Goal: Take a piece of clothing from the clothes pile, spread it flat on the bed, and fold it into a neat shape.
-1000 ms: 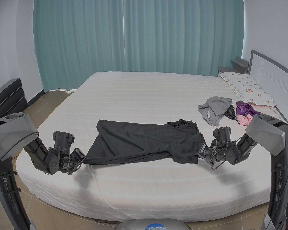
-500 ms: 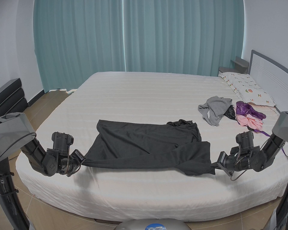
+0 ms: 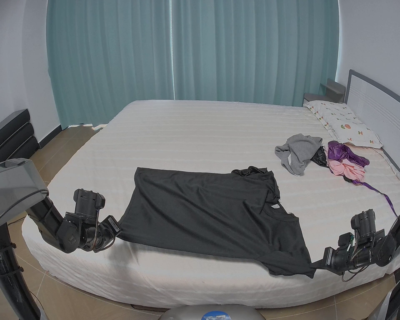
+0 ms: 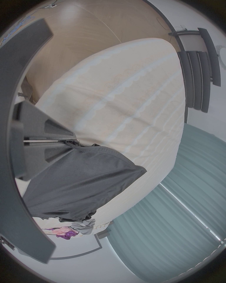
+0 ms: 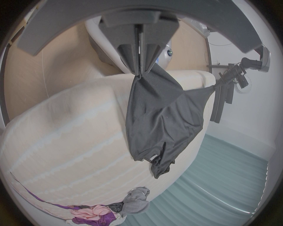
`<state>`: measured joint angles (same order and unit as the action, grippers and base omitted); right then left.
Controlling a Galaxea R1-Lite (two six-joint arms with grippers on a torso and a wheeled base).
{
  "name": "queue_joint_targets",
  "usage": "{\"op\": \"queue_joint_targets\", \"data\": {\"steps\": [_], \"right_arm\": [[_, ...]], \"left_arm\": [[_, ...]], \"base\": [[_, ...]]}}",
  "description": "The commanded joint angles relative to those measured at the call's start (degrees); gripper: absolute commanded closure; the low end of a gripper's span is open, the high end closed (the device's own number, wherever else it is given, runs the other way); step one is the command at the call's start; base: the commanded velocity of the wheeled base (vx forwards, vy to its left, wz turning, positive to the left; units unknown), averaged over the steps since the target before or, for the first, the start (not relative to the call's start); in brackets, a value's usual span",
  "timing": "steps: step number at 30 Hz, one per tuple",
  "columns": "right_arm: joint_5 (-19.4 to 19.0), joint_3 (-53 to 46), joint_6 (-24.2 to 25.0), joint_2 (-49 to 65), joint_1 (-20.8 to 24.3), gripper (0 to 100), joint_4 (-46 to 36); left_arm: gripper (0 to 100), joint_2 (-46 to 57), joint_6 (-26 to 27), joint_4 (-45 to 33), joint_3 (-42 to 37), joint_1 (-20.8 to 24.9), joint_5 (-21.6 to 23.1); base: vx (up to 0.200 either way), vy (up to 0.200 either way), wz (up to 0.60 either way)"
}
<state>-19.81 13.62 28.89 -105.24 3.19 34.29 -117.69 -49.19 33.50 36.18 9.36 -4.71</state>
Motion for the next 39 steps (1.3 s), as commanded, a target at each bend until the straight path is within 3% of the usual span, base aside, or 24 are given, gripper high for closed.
{"op": "queue_joint_targets", "data": {"steps": [1, 4, 5, 29, 33, 34, 35, 39], "right_arm": [[0.1, -2.5, -1.6, 0.7, 0.6, 100, -0.5], [0.1, -2.3, -3.9, -0.5, 0.6, 100, -1.9], [0.0, -1.9, -5.5, -2.3, 0.5, 0, -2.0], [0.1, 17.5, -5.1, -19.7, -0.2, 0, -0.9], [0.8, 17.7, -5.2, -19.9, -0.1, 0, -0.9], [2.8, 17.7, -5.7, -20.6, 0.3, 0, -0.9], [2.8, 17.7, -5.7, -20.6, 0.3, 100, -0.9], [4.7, 17.0, -5.2, -20.6, 0.9, 100, 0.2]], "left_arm": [[100, 1.1, 0.2, -0.1, -1.0, 0.7, 0.0], [100, 1.1, 0.8, -0.1, -1.2, 0.8, 0.0], [100, 1.1, 0.8, -0.2, -1.2, 0.8, 0.0], [100, 1.1, 3.3, -4.8, -1.2, 1.0, 0.0], [100, 1.1, 3.3, -4.9, -1.2, 1.0, 0.0], [100, 0.8, 3.4, -4.9, -1.2, 1.0, 0.0], [100, 0.8, 3.4, -4.9, -1.2, 1.0, 0.0], [100, 0.9, 3.6, -5.0, -1.4, 1.0, 0.0]], "base": [[0.000, 0.000, 0.00], [0.000, 0.000, 0.00], [0.000, 0.000, 0.00], [0.000, 0.000, 0.00], [0.000, 0.000, 0.00], [0.000, 0.000, 0.00], [0.000, 0.000, 0.00], [0.000, 0.000, 0.00]]}}
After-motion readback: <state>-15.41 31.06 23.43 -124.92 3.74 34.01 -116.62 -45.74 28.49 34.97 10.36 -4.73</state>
